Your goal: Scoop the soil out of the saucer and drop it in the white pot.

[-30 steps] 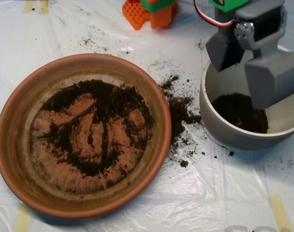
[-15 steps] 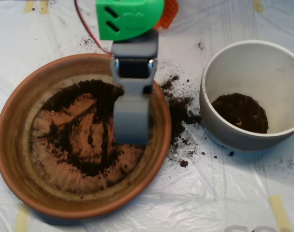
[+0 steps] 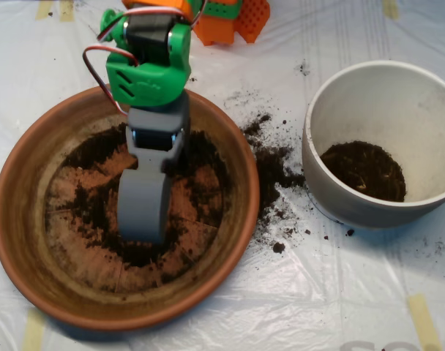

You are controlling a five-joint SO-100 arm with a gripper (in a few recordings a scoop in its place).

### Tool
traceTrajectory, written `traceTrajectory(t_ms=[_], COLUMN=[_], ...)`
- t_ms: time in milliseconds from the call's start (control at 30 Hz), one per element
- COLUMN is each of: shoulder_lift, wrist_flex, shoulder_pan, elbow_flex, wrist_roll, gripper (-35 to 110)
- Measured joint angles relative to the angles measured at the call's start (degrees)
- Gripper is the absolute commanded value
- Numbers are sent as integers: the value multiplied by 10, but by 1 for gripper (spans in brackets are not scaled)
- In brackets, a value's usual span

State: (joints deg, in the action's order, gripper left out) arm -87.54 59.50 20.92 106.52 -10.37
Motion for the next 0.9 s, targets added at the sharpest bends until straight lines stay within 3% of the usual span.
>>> traceTrajectory(t_ms=[500,600,733,900], shoulder_lift=[314,358,393,408], wrist_flex=[201,245,277,272], shoulder_pan=[20,22,25,28], elbow_flex=[-336,-397,-452,-513], wrist_roll=[10,11,11,5], gripper=[66,61,44,42])
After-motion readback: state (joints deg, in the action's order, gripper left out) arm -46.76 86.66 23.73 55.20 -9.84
